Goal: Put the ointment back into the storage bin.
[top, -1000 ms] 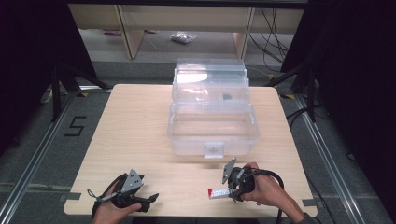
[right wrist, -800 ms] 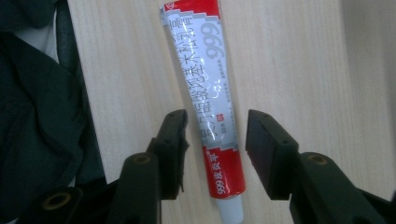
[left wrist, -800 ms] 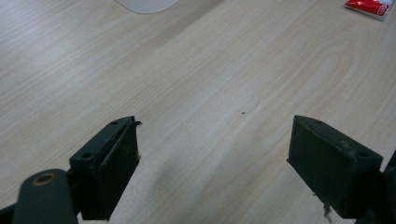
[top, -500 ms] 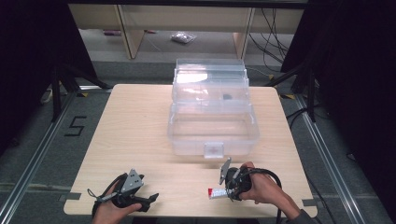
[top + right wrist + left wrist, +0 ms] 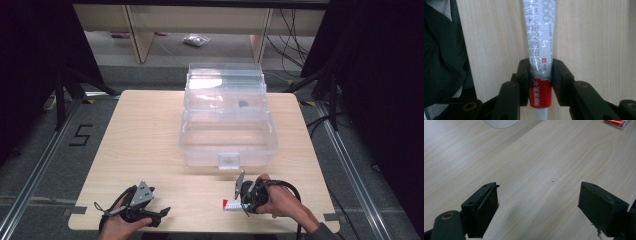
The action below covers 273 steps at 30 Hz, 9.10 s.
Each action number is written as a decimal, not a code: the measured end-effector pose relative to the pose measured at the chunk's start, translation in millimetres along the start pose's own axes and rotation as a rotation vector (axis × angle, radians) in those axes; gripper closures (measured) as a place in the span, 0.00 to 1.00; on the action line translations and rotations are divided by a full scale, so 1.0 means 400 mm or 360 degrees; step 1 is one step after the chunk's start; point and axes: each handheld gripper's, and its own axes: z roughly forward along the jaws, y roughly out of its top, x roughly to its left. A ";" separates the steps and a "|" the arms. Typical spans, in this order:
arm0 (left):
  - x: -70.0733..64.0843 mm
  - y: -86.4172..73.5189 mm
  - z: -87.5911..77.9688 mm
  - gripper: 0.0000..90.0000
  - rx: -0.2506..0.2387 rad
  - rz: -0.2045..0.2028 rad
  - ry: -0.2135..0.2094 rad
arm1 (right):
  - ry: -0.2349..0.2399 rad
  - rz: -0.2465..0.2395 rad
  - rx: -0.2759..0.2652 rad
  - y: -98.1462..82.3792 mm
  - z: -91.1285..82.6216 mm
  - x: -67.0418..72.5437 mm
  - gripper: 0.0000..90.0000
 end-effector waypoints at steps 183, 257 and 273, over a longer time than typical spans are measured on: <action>-0.001 0.001 0.001 0.17 -0.0017 -0.0004 -0.0021 | -0.0169 0.0391 -0.0365 -0.039 -0.295 -0.400 0.53; -0.009 0.004 -0.019 0.17 -0.0055 -0.0006 0.0023 | -0.0372 0.0835 -0.0998 -0.161 -0.251 -0.108 0.22; -0.009 0.004 -0.025 0.17 -0.0036 0.0014 0.0054 | -0.0366 0.0890 -0.1050 -0.185 -0.211 -0.048 0.22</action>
